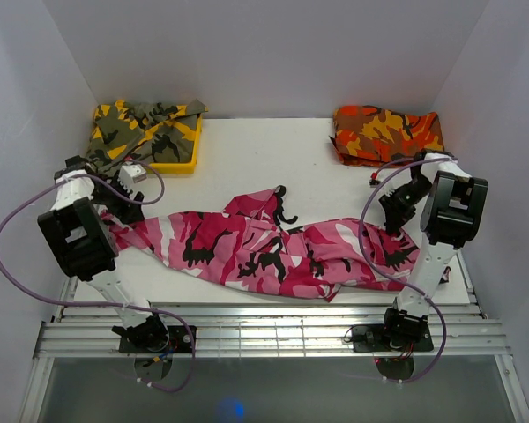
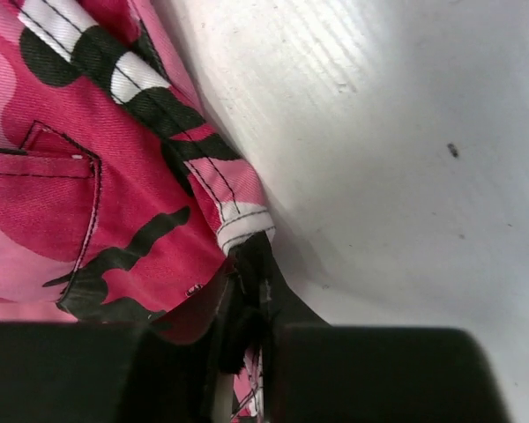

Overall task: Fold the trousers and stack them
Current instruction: Flatten the trousers out

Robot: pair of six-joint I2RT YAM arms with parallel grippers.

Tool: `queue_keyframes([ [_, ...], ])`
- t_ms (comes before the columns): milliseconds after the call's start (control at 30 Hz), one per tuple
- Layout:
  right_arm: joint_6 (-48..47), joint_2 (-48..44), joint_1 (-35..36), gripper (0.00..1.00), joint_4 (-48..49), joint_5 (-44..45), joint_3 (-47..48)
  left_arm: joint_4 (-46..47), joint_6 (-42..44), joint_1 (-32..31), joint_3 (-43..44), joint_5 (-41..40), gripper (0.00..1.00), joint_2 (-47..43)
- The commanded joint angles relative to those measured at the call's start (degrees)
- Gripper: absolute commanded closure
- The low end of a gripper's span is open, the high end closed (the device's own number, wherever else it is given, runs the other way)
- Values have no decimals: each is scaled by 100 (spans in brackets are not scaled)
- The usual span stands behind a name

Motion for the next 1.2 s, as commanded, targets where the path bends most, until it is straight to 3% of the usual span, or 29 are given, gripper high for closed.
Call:
queue_keyframes([
  [0, -374, -53, 8, 92, 109, 41, 190, -13, 69, 35, 390, 381, 12, -115],
  [133, 319, 280, -115, 92, 206, 111, 1235, -146, 60, 18, 663, -101, 14, 342],
  [200, 453, 457, -194, 92, 223, 243, 1727, 196, -448, 158, 663, -366, 14, 457],
  [400, 743, 387, -370, 92, 706, 621, 1923, 655, -1847, 659, 1444, -672, 13, 940],
  [533, 726, 255, -370, 92, 663, 578, 1722, 707, -1716, 668, 1208, -1121, 13, 958],
  [767, 814, 106, -362, 92, 540, 358, 1519, 391, -829, 668, 812, -1051, 13, 1028],
  [1000, 919, 79, -370, 92, 487, 287, 1431, 444, -969, 668, 1146, -604, 16, 1468],
  [1100, 954, 35, -362, 92, 478, 270, 1352, 41, -785, 677, 1147, -70, 25, 1477],
  [1133, 972, 26, -362, 92, 487, 261, 1317, -196, -706, 668, 1120, 46, 31, 1416],
  [1167, 972, 0, -370, 92, 487, 252, 1308, -250, -679, 668, 1076, 152, 45, 1372],
])
